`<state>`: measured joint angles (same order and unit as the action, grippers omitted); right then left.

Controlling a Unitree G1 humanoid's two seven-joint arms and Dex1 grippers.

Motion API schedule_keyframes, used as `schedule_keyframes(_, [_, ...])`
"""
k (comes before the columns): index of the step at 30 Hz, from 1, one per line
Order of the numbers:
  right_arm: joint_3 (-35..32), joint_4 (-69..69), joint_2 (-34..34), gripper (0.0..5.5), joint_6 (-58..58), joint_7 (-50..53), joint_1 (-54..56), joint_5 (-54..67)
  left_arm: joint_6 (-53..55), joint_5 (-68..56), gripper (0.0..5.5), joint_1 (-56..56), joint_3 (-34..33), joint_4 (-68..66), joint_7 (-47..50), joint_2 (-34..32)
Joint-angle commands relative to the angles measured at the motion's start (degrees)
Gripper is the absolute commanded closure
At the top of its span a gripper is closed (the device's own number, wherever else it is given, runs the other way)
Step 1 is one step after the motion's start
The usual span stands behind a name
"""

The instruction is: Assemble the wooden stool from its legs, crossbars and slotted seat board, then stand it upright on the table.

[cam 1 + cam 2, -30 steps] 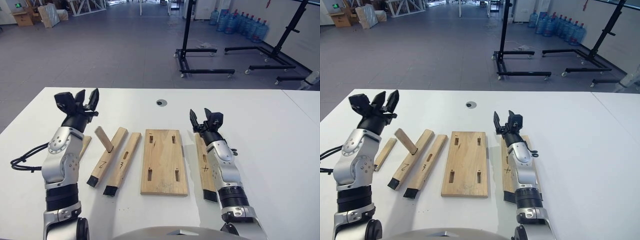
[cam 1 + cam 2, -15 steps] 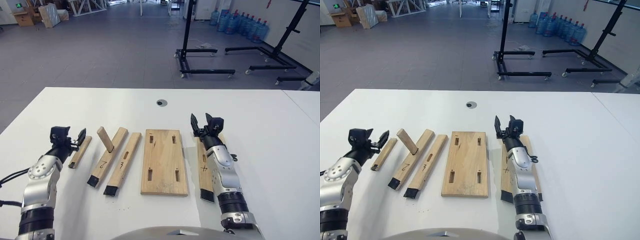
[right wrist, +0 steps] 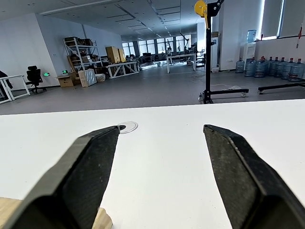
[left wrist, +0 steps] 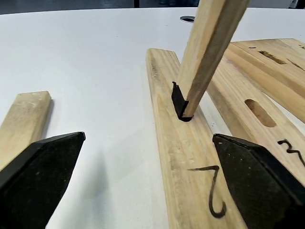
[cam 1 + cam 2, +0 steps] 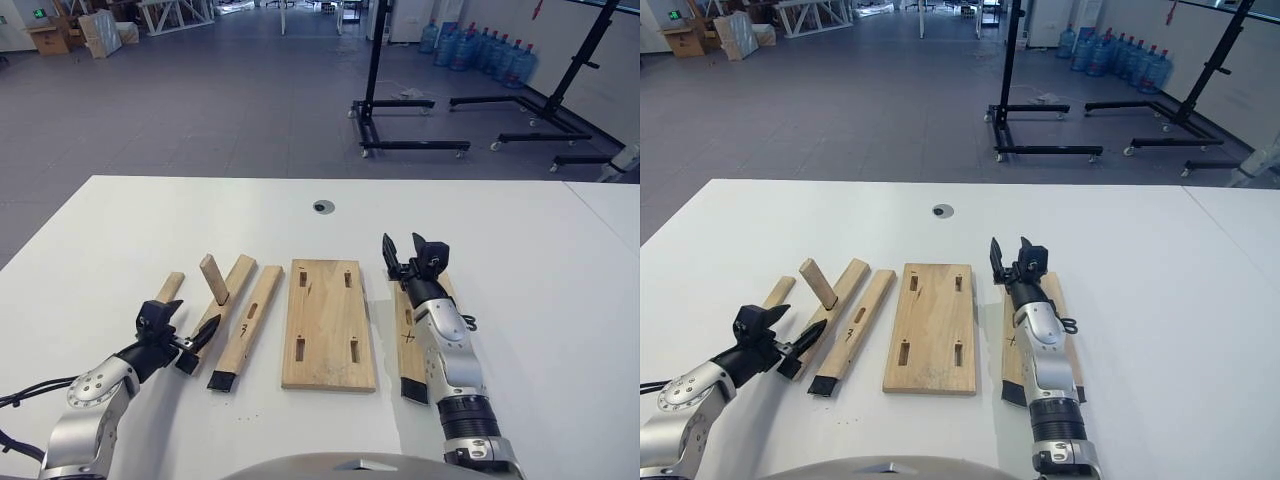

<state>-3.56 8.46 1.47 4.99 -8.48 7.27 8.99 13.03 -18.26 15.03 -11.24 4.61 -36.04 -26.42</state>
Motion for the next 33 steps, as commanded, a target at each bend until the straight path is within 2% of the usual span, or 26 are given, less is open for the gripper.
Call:
schedule_keyframes(1, [0.4,-0.1,0.2,2.25,-1.2,-0.2,-0.1,-0.3,0.3,1.0,0.6,-0.1,2.3,-1.6,-1.4,-0.4])
schedule_keyframes(9, [0.9,-0.1,0.8,2.25,-1.5,-0.4,0.0,-0.5,-3.6,4.3,0.6,-1.2,3.7,-7.6,0.6,-0.2])
schedule_keyframes(13, [1.1,-0.1,1.0,2.25,-1.5,-0.5,0.3,-0.6,-2.0,5.2,0.6,-2.4,4.9,-8.3,0.9,-1.6])
schedule_keyframes(16, [1.2,-0.3,0.7,2.25,-1.4,-0.3,0.0,-0.8,3.5,1.7,0.6,-4.1,4.0,-6.2,-0.8,-2.9])
schedule_keyframes(21, [1.7,-0.5,0.3,2.25,-1.2,0.0,-0.5,-1.1,19.9,-7.7,0.6,-8.2,0.2,2.9,1.8,-3.4])
schedule_keyframes(26, [1.9,-0.5,-0.1,2.25,-1.1,0.3,-0.7,-1.3,32.0,-5.4,0.6,-11.6,4.0,11.0,7.8,-5.2])
schedule_keyframes(33, [1.9,-0.5,-0.3,2.25,-1.1,0.5,-0.5,-1.2,37.2,-1.0,0.6,-10.9,7.0,12.6,11.3,-7.3])
